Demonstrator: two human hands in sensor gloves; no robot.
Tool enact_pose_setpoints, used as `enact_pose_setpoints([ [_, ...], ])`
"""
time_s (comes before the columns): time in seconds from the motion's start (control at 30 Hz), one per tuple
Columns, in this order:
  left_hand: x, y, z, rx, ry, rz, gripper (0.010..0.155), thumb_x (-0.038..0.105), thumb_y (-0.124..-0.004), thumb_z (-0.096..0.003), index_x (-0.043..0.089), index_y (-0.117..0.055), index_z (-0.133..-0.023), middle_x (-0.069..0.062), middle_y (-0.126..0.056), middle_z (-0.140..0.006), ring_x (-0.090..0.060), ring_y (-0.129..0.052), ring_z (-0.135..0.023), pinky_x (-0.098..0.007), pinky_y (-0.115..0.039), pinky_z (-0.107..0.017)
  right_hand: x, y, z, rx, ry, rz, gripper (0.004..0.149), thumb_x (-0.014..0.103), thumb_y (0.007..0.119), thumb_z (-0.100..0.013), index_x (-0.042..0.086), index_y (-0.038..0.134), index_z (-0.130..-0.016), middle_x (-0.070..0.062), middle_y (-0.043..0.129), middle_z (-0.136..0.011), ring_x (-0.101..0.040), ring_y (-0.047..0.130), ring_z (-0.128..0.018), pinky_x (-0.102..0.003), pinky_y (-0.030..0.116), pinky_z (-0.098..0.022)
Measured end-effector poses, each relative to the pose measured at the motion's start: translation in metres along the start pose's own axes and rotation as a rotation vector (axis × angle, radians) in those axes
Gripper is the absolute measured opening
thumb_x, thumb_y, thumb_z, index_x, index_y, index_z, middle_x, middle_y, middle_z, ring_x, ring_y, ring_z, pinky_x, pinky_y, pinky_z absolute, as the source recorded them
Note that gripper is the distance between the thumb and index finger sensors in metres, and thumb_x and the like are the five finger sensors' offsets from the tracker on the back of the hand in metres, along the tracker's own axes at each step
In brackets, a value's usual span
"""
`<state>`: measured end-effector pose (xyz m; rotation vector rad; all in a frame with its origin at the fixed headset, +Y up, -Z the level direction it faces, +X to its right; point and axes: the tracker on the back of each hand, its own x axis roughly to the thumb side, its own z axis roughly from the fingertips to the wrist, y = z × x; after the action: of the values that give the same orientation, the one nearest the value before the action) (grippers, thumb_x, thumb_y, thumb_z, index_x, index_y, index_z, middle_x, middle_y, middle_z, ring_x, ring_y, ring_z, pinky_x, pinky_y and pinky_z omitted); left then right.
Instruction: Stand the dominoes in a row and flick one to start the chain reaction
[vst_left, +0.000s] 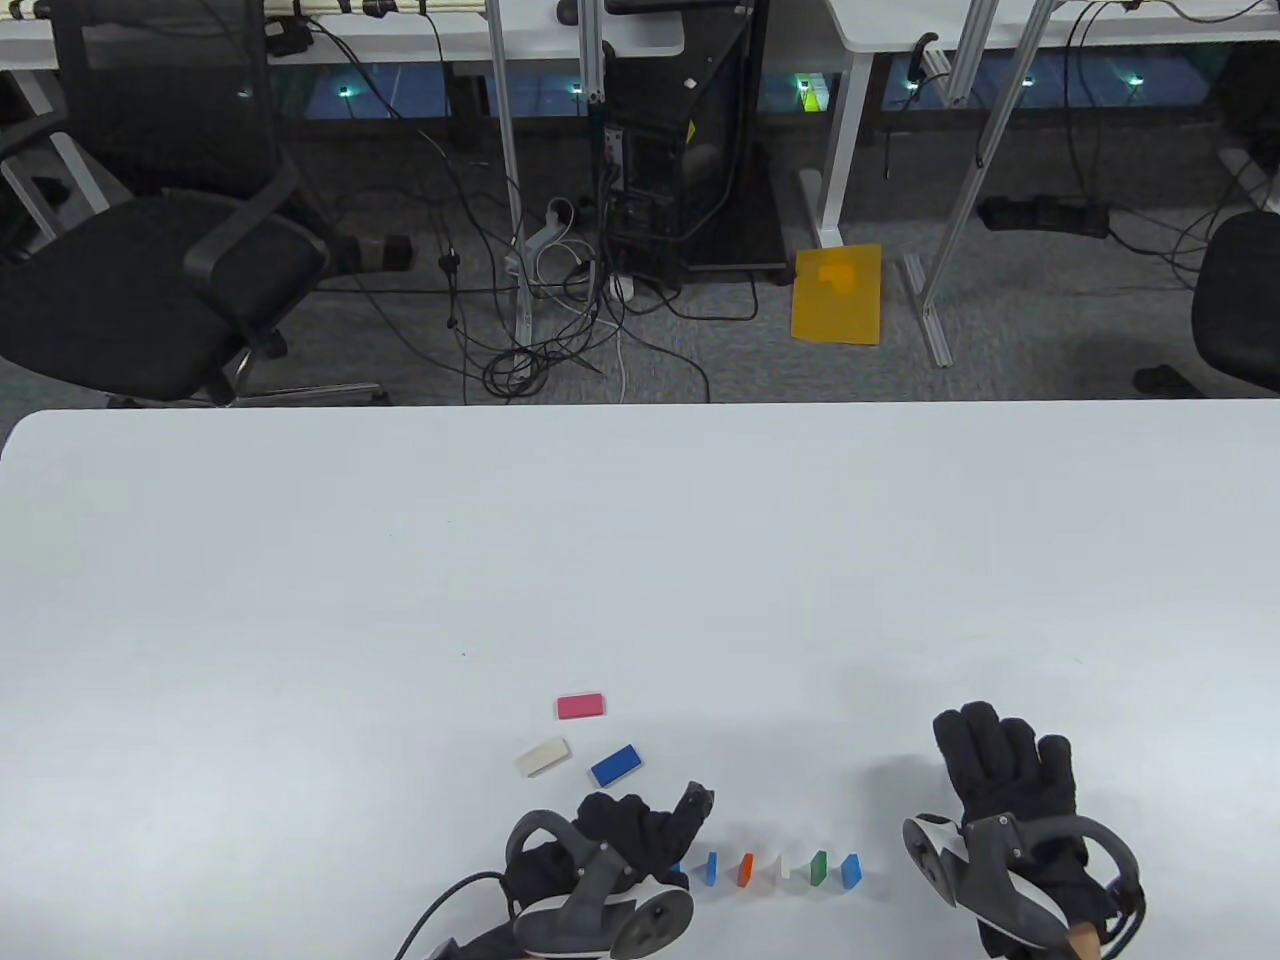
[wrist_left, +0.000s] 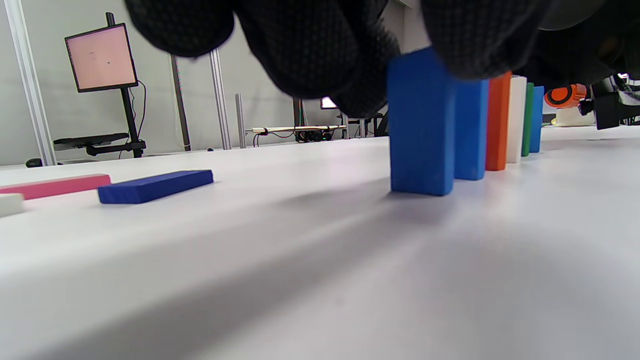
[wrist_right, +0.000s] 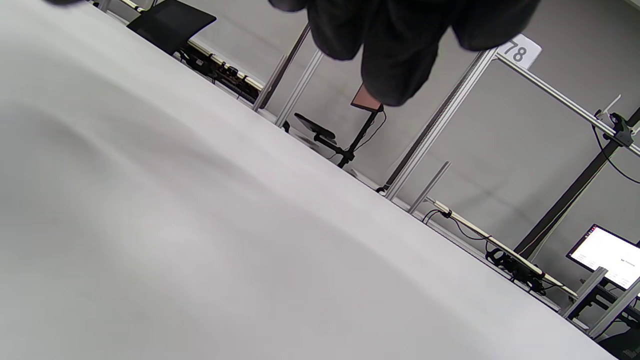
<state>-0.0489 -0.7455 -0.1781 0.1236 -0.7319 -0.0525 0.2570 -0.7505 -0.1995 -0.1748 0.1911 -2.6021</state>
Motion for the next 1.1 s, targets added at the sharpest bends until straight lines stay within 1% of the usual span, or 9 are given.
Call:
enact_pose_setpoints([
  [0.8, 0.0013, 0.0004, 0.0009, 0.017, -0.011, -0.015, 0.079, 0.056, -0.078, -0.0336, 0.020, -0.065, -0.102, 0.016, -0.095, -0.077, -0.002, -0.098, -0.051, -0.035, -0.084, -0.047, 0.0017, -0.0006, 0.0006, -0.004, -0.012, 0.004, 0.099, 0.059, 0.058, -0.029, 0.006, 0.026, -0.106, -0.024, 0.042, -0.113, -0.048, 0.069, -0.098, -0.067, 0.051, -0.067],
  [0.83, 0.0012, 0.0005, 0.0009, 0.013, -0.011, -0.015, 0.078, 0.056, -0.077, -0.0337, 0.020, -0.064, -0.102, 0.016, -0.095, -0.077, 0.000, -0.098, -0.052, -0.035, -0.083, -0.048, 0.0017, -0.0007, 0.0006, -0.004, -0.011, 0.004, 0.099, 0.059, 0.058, -0.029, 0.007, 0.026, -0.106, -0.024, 0.042, -0.113, -0.048, 0.069, -0.098, -0.067, 0.051, -0.067],
  [1.1, 0.0000, 0.0003, 0.0022, 0.005, -0.014, -0.014, 0.083, 0.061, -0.074, -0.0320, 0.020, -0.063, -0.103, 0.012, -0.094, -0.083, -0.002, -0.099, -0.055, -0.036, -0.083, -0.048, 0.0021, -0.0008, 0.0007, 0.001, -0.015, 0.006, 0.099, 0.059, 0.058, -0.029, 0.007, 0.026, -0.106, -0.024, 0.043, -0.113, -0.048, 0.070, -0.098, -0.067, 0.051, -0.067],
])
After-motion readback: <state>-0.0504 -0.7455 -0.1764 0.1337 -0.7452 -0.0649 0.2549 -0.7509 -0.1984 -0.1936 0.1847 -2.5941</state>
